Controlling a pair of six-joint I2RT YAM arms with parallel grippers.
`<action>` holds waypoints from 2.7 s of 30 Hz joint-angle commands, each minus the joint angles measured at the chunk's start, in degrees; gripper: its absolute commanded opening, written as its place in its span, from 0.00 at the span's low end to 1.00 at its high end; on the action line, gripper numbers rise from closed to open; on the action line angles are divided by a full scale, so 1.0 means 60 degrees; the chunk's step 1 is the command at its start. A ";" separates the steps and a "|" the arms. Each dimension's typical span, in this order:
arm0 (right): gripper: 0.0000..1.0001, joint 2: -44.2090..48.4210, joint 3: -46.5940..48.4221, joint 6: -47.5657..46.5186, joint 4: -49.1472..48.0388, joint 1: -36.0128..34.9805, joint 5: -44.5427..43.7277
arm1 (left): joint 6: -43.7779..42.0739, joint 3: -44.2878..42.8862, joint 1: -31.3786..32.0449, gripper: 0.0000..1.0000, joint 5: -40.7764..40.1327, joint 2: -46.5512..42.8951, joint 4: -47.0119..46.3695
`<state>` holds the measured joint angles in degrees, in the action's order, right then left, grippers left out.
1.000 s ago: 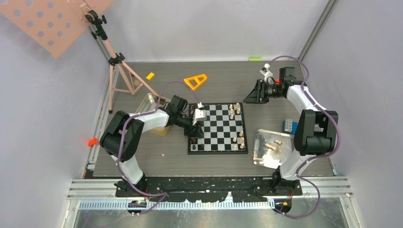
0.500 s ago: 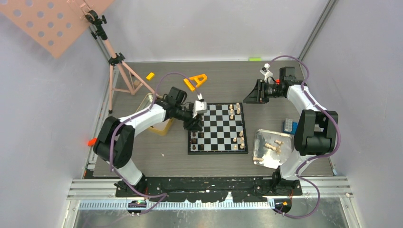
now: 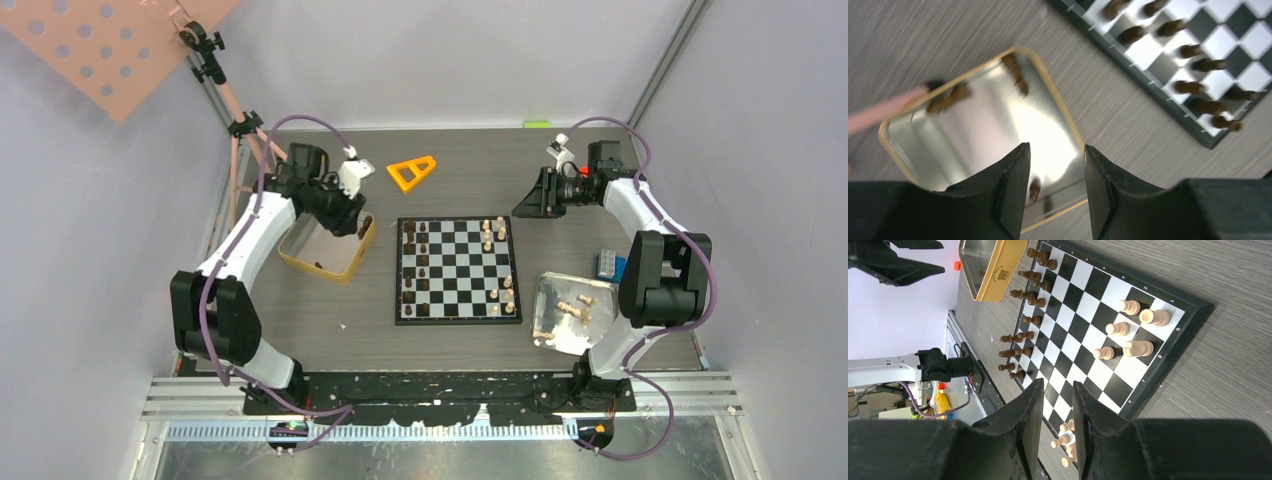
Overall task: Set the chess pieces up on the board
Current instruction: Pick up the chess piece from the storage box.
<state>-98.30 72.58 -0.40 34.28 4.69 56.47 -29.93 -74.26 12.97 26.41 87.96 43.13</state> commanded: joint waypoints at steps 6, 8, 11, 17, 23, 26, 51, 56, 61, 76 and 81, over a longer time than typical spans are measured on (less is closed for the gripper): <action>0.34 -0.0252 0.0471 -0.0245 0.0045 0.0024 0.0284 | 0.1006 -0.0105 -0.0748 0.51 -0.3250 0.0512 -0.0287; 0.33 -0.0256 0.0470 -0.0277 0.0067 0.0024 0.0275 | 0.1352 -0.0131 -0.0802 0.52 -0.3532 0.0825 -0.0664; 0.33 -0.0242 0.0486 -0.0298 0.0080 0.0024 0.0244 | 0.1261 0.0080 -0.0881 0.54 -0.3407 0.1155 -0.1559; 0.33 -0.0285 0.0478 -0.0368 0.0123 0.0024 0.0242 | -0.1603 0.1133 -0.0891 0.57 -0.3056 0.1420 -0.3553; 0.33 -0.0366 0.0512 -0.0421 0.0185 0.0024 0.0242 | -0.3978 0.1047 -0.1034 0.59 -0.2686 0.2150 -0.3724; 0.33 -0.0347 0.0510 -0.0444 0.0203 0.0024 0.0227 | -0.4620 0.0672 -0.1205 0.59 -0.2342 0.2577 -0.3466; 0.33 -0.0455 0.0562 -0.0533 0.0338 0.0024 0.0188 | -0.5031 -0.0331 -0.1444 0.58 -0.1035 0.3972 -0.2710; 0.33 -0.0523 0.0574 -0.0533 0.0346 0.0024 0.0205 | -0.5439 -0.0748 -0.1523 0.54 -0.0772 0.4165 -0.1390; 0.33 -0.0536 0.0589 -0.0547 0.0351 0.0024 0.0202 | -0.5385 -0.0880 -0.1722 0.48 -0.0556 0.4086 -0.0662; 0.33 -0.0699 0.0633 -0.0548 0.0411 0.0024 0.0227 | -0.5001 -0.0055 -0.2118 0.51 0.0220 0.3172 -0.2239; 0.33 -0.0702 0.0633 -0.0552 0.0409 0.0024 0.0227 | -0.5138 0.0002 -0.2588 0.54 0.1018 0.3261 -0.3088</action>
<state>-102.69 74.08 -2.79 36.53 4.69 56.86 -60.29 -74.43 -0.19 26.92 109.06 31.09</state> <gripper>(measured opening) 0.330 0.534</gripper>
